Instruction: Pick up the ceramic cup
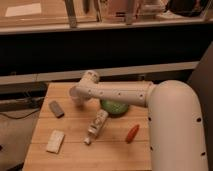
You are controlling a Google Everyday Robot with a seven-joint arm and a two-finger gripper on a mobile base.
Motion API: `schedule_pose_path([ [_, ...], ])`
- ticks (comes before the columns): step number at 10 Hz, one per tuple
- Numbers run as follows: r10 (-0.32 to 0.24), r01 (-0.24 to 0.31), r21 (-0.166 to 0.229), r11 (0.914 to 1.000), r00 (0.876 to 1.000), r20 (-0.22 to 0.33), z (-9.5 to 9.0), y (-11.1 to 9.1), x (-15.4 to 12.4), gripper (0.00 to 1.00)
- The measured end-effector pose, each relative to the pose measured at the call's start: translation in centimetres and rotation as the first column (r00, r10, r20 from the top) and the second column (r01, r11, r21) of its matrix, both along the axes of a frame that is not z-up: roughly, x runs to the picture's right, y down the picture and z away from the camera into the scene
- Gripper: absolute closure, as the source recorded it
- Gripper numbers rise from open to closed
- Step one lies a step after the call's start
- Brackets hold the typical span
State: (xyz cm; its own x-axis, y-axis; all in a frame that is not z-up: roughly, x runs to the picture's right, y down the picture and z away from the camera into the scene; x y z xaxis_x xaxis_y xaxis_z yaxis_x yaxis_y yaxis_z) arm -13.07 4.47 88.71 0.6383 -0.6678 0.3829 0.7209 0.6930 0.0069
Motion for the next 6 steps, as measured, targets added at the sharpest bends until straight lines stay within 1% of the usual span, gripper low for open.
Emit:
schedule_pose_path([
  [2,0.014,-0.015,0.025,0.9996,1.000,0.026,-0.5,-0.3,-0.1,0.99],
  [5,0.026,-0.031,0.076,0.9966,0.998,0.062,-1.6,-1.0,-0.5,1.00],
  [6,0.029,-0.035,0.087,0.9956,0.997,0.069,-1.9,-1.2,-0.6,1.00],
])
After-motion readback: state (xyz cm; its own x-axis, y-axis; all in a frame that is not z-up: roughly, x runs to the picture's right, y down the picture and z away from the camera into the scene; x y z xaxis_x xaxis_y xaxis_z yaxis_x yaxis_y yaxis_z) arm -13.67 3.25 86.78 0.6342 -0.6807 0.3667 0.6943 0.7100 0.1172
